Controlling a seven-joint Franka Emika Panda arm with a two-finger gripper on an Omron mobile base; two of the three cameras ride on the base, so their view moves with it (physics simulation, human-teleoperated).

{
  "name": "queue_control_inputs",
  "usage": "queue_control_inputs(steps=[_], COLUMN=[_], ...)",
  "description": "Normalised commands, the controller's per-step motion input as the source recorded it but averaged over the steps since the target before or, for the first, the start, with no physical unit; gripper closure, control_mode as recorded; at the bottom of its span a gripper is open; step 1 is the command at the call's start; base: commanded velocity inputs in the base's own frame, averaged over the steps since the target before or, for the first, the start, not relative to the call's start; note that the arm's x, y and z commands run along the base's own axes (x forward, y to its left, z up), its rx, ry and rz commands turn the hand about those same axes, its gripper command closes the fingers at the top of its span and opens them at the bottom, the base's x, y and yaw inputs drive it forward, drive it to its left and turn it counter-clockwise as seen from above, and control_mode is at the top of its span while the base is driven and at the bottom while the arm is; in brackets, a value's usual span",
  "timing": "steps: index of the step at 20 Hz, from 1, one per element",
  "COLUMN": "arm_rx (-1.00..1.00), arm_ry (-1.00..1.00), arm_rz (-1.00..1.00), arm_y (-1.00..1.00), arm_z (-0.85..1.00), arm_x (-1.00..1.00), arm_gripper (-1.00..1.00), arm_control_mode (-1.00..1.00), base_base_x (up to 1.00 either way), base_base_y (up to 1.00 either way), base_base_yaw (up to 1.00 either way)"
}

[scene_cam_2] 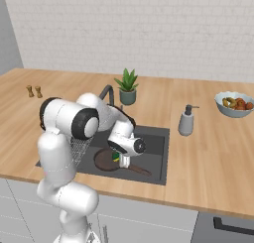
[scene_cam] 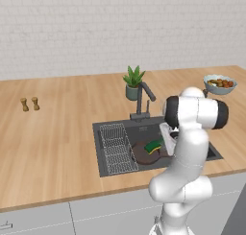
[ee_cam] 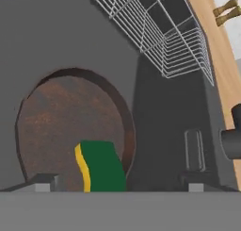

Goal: Pick the pan and sponge and place them into the sink. Then turn on the water.

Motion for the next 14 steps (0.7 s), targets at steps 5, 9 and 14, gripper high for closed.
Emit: queue_control_inputs(steps=[5,9,14], arm_rx=[0.04,0.04,0.09], arm_ry=[-0.05,-0.15,-0.07], arm_rz=[0.0,0.0,-0.02], arm_y=[-0.31,-0.23,-0.06], arm_z=[0.94,0.93,0.81], arm_x=[-0.35,-0.21,-0.19], arm_gripper=[-1.0,-1.0,-1.0], arm_control_mode=[-1.0,-1.0,-1.0], base_base_x=[0.0,0.0,0.0], base_base_y=[0.0,0.0,0.0], base_base_yaw=[0.0,0.0,0.0])
